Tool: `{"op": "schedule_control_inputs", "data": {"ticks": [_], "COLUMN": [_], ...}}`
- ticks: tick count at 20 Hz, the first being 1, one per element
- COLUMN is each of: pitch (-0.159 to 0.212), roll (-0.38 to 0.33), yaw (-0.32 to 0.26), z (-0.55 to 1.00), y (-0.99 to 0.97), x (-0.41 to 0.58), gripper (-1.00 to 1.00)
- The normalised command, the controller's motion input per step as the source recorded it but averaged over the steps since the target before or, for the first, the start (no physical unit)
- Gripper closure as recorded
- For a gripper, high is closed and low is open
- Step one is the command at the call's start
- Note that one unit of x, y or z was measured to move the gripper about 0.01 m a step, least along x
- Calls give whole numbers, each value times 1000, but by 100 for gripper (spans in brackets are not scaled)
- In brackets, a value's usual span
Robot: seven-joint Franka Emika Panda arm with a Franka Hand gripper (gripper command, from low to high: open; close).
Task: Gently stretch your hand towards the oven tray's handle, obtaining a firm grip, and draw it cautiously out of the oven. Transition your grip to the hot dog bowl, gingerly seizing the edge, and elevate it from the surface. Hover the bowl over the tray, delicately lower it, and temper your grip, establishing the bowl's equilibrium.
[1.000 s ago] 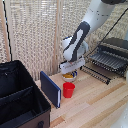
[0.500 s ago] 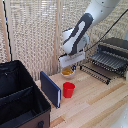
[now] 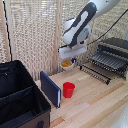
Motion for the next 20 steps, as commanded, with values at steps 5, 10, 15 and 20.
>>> {"op": "schedule_control_inputs", "data": {"ticks": [5,10,15,20], "pitch": [10,17,-63,-140], "roll": [-6,0,-15,-1], "yaw": [-342,-333,-295,-220], "z": [798,763,540,386], "y": [-5,-77,-153,-366], "x": [28,62,105,200], "gripper": [100,100,100,100]}}
